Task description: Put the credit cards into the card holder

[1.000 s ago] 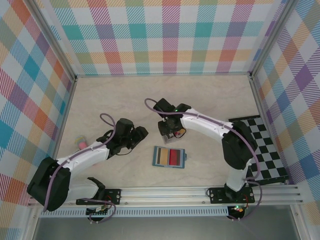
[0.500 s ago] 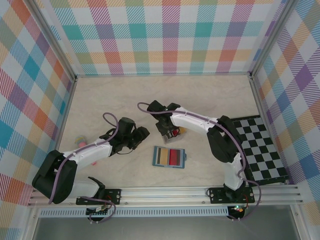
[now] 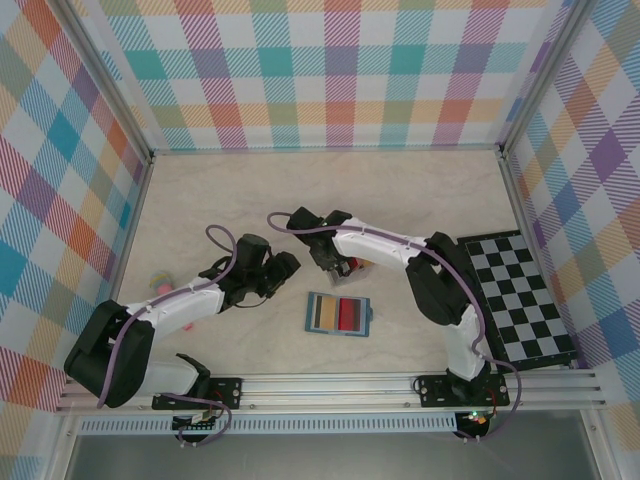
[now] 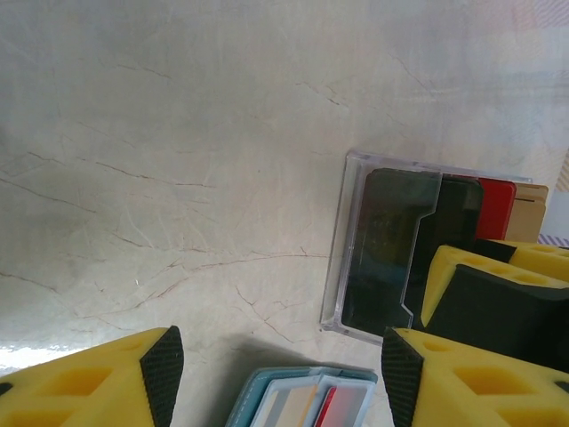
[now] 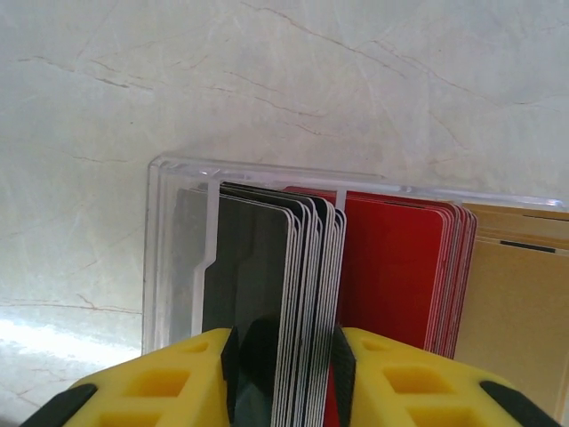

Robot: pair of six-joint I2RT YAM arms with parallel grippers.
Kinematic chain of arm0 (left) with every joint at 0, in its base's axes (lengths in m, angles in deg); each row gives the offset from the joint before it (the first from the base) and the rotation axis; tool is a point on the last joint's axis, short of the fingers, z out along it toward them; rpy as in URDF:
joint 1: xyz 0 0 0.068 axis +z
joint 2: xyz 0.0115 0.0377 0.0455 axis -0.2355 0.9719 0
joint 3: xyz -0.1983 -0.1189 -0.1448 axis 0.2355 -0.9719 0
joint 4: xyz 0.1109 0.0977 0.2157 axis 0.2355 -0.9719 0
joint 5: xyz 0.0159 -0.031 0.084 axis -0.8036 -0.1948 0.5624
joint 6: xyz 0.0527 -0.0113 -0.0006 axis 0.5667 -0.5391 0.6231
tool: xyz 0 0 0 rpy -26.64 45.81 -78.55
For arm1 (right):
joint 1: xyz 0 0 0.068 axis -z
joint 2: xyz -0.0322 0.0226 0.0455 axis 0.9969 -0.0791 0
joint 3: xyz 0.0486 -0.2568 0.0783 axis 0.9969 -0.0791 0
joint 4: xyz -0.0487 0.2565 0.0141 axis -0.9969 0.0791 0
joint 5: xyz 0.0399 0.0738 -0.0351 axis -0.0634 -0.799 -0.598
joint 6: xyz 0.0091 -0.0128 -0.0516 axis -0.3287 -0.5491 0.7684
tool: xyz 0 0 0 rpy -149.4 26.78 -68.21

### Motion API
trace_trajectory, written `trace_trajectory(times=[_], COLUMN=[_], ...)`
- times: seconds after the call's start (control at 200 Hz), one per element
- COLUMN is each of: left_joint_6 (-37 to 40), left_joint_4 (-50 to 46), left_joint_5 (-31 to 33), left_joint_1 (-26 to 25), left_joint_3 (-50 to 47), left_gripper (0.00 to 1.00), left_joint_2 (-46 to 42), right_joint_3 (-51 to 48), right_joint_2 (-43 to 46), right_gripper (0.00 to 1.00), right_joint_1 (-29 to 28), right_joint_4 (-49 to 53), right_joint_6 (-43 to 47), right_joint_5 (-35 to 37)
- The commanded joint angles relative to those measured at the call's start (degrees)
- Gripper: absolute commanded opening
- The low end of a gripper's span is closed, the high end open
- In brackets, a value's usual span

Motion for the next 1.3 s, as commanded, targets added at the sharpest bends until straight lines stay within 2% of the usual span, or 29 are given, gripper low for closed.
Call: trace_trajectory(times=[0.0, 0.15, 0.345, 0.45, 0.495, 0.555, 0.89, 0.995, 1.17, 1.295], left_joint_6=[-0.5, -0.6, -0.5, -0.6, -0.6, -0.5, 0.7, 1.3, -0.1, -2.7], left_joint_4=[0.9, 0.7, 0.5, 0.3, 0.2, 0.1, 0.9, 4.0, 15.8, 23.8], left_joint_5=[-0.8, -1.0, -1.0, -1.0, -1.0, -1.0, -2.4, -4.3, -11.4, -16.6], left_joint_1=[0.5, 0.5, 0.5, 0.5, 0.5, 0.5, 0.5, 0.5, 0.4, 0.1], left_joint_3=[0.5, 0.4, 0.3, 0.1, 0.1, 0.0, -0.2, -0.4, 0.4, 2.8], left_gripper=[0.63, 0.63, 0.63, 0.63, 0.63, 0.63, 0.63, 0.65, 0.69, 0.71], left_joint_2=[0.6, 0.6, 0.3, 0.1, -0.1, -0.2, -3.0, -4.9, -4.9, -0.8], right_joint_3=[0.5, 0.1, -0.4, -0.6, -0.6, -0.7, -2.1, -6.2, -19.5, -27.7], right_joint_2=[2.1, 2.2, 2.9, 3.7, 4.2, 4.7, 12.9, 20.2, 34.7, 40.3], right_gripper=[0.33, 0.24, 0.21, 0.17, 0.11, 0.10, 0.04, 0.03, 0.03, 0.03], right_joint_1=[0.2, 0.2, 0.1, 0.2, 0.2, 0.2, 0.5, 2.8, 13.8, 21.2], right_joint_4=[2.1, 2.0, 1.9, 2.0, 1.9, 1.9, 1.9, -1.6, -16.4, -27.3], right_joint_6=[0.8, 0.8, 0.5, 0.5, 0.5, 0.4, -3.4, -6.0, -13.9, -21.1], right_joint_5=[2.5, 2.5, 2.5, 2.5, 2.2, 1.7, -7.7, -14.7, -40.3, -55.5])
